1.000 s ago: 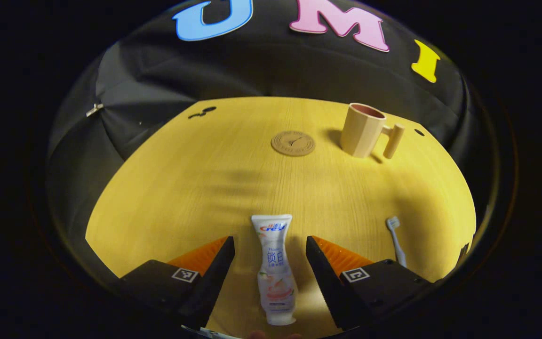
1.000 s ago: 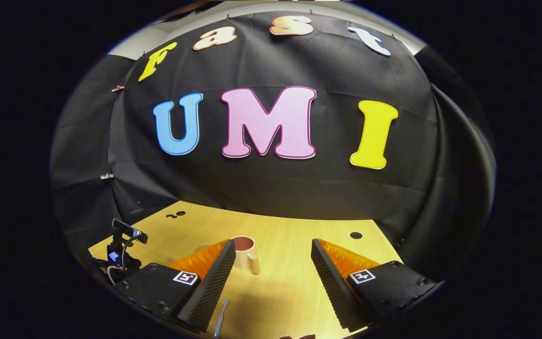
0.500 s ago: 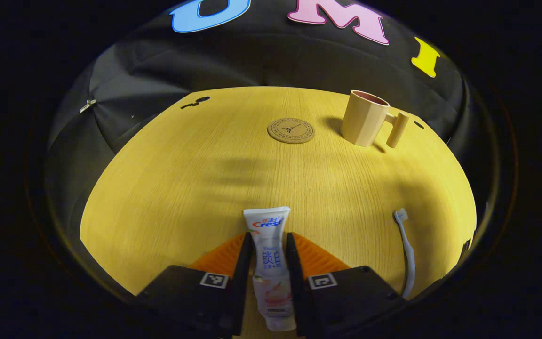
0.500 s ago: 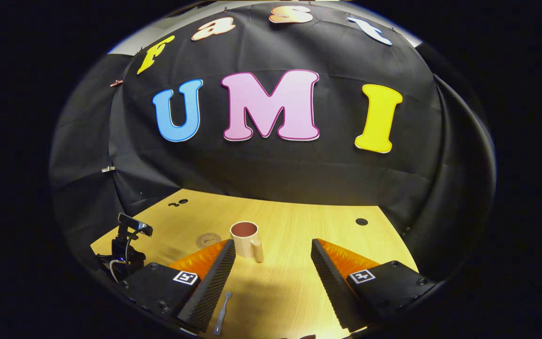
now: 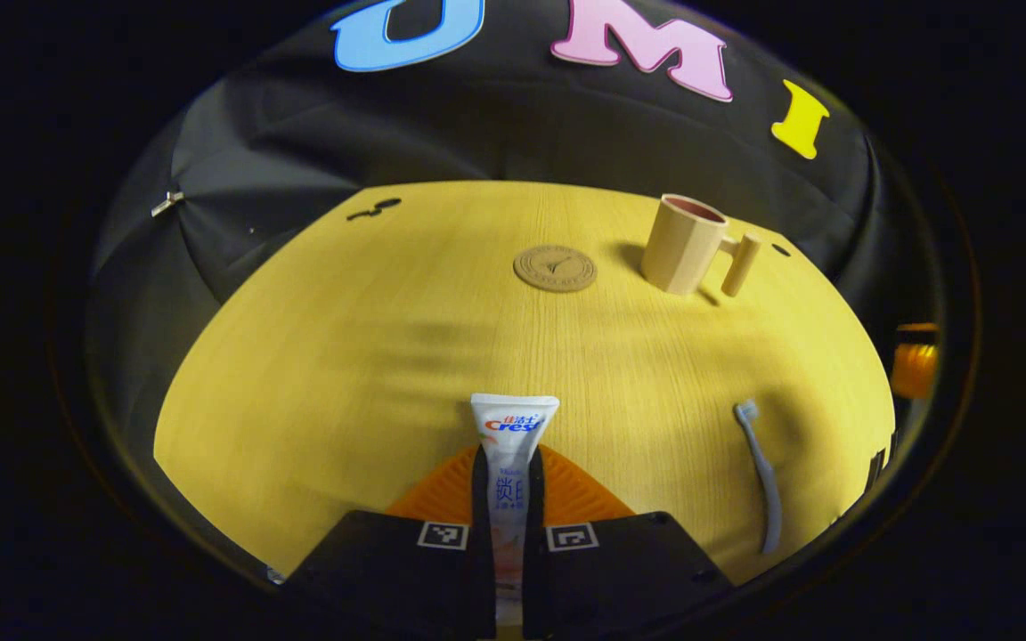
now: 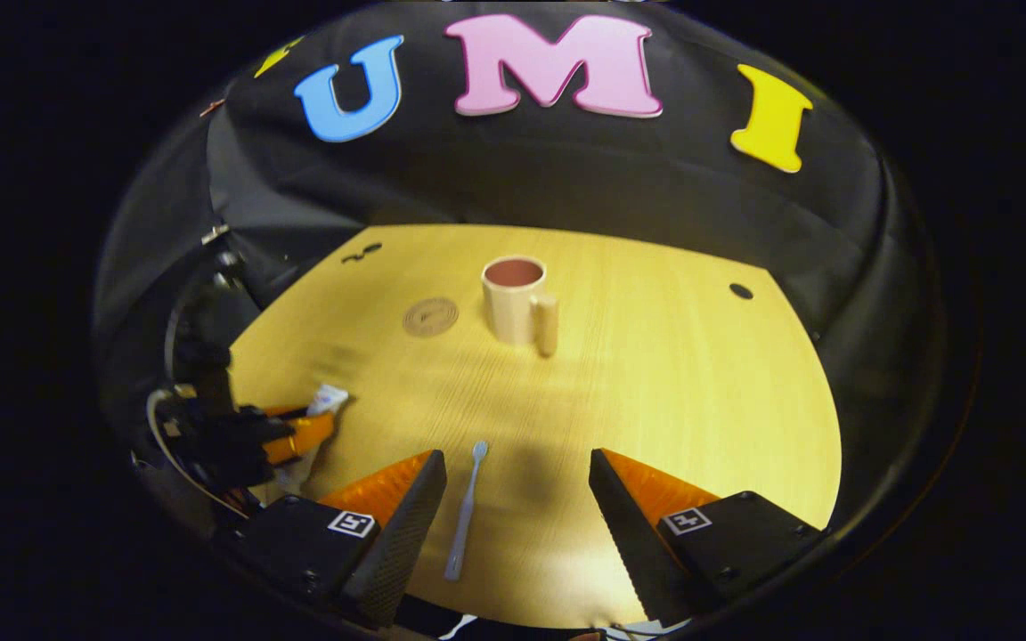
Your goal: Put the toothbrush and toothpaste on the desktop into the cup, then pick up the cup and place it on the coaster on the desktop.
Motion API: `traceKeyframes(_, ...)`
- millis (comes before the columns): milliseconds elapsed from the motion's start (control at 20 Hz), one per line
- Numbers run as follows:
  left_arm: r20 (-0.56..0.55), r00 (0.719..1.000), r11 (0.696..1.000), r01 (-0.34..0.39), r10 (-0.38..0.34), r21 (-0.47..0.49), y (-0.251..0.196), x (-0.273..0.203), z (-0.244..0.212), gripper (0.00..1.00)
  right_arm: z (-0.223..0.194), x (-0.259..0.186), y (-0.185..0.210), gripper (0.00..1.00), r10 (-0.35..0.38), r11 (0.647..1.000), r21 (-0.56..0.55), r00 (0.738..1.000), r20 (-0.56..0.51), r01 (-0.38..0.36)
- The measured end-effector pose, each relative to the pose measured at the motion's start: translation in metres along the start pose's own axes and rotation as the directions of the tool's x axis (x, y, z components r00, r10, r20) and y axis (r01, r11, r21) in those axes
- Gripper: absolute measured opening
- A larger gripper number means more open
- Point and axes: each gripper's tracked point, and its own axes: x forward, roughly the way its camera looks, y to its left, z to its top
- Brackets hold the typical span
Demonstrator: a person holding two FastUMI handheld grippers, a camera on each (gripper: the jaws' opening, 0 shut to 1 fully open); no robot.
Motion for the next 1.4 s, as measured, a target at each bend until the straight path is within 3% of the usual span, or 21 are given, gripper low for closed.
traceKeyframes(50,0.017,1.0,1.0,0.018,-0.018,-0.003,0.0,-0.011,0.007,0.22,-0.011,0.006,0.005,0.99,0.008,1.0,-0.012,1.0,-0.029,-0.008)
traceKeyframes(100,0.035,0.999,1.0,0.022,-0.021,-0.003,0.005,-0.021,0.013,0.18,-0.02,0.012,0.014,0.99,0.014,1.0,-0.02,0.998,-0.057,-0.015)
traceKeyframes(300,0.104,0.995,1.0,0.014,-0.013,-0.013,0.028,-0.061,0.031,0.17,-0.051,0.035,0.033,0.92,-0.016,0.999,-0.052,0.989,-0.147,0.009)
traceKeyframes(500,0.102,0.995,0.997,0.024,-0.017,-0.067,0.048,-0.084,0.024,0.18,-0.077,0.058,0.038,0.9,-0.054,0.998,-0.025,0.972,-0.229,0.05)
traceKeyframes(700,0.11,0.994,0.999,0.016,-0.012,-0.032,0.063,-0.097,0.017,0.17,-0.087,0.073,0.04,0.82,-0.074,0.997,-0.002,0.954,-0.292,0.076)
traceKeyframes(800,0.115,0.993,0.999,0.023,-0.02,-0.025,0.066,-0.101,0.015,0.17,-0.094,0.075,0.042,0.7,-0.07,0.997,0.004,0.941,-0.332,0.075)
traceKeyframes(850,0.114,0.993,0.999,0.028,-0.024,-0.027,0.067,-0.102,0.015,0.17,-0.091,0.076,0.046,0.6,-0.065,0.997,0.022,0.946,-0.319,0.076)
traceKeyframes(950,0.115,0.993,0.999,0.031,-0.028,-0.03,0.071,-0.102,0.013,0.17,-0.089,0.079,0.048,0.51,-0.066,0.997,0.021,0.946,-0.317,0.076)
traceKeyframes(1000,0.117,0.993,0.999,0.031,-0.027,-0.028,0.072,-0.103,0.012,0.17,-0.088,0.079,0.047,0.58,-0.063,0.997,0.027,0.945,-0.321,0.076)
traceKeyframes(1100,0.118,0.993,0.999,0.029,-0.026,-0.02,0.075,-0.104,0.011,0.17,-0.087,0.083,0.041,0.35,-0.076,0.994,0.049,0.941,-0.33,0.097)
traceKeyframes(1150,0.118,0.993,0.999,0.027,-0.025,-0.018,0.076,-0.105,0.011,0.17,-0.087,0.083,0.038,0.33,-0.079,0.992,0.062,0.937,-0.34,0.106)
traceKeyframes(1200,0.119,0.993,0.999,0.026,-0.023,-0.019,0.076,-0.106,0.011,0.17,-0.086,0.084,0.035,0.25,-0.081,0.992,0.069,0.938,-0.337,0.11)
traceKeyframes(1300,0.119,0.993,0.999,0.022,-0.02,-0.023,0.075,-0.108,0.011,0.17,-0.086,0.082,0.038,0.13,-0.051,0.998,0.026,0.941,-0.335,0.064)
traceKeyframes(1400,0.118,0.993,0.999,0.026,-0.023,-0.024,0.069,-0.108,0.01,0.17,-0.09,0.083,0.043,0.11,-0.025,0.999,-0.029,0.946,-0.324,0.016)
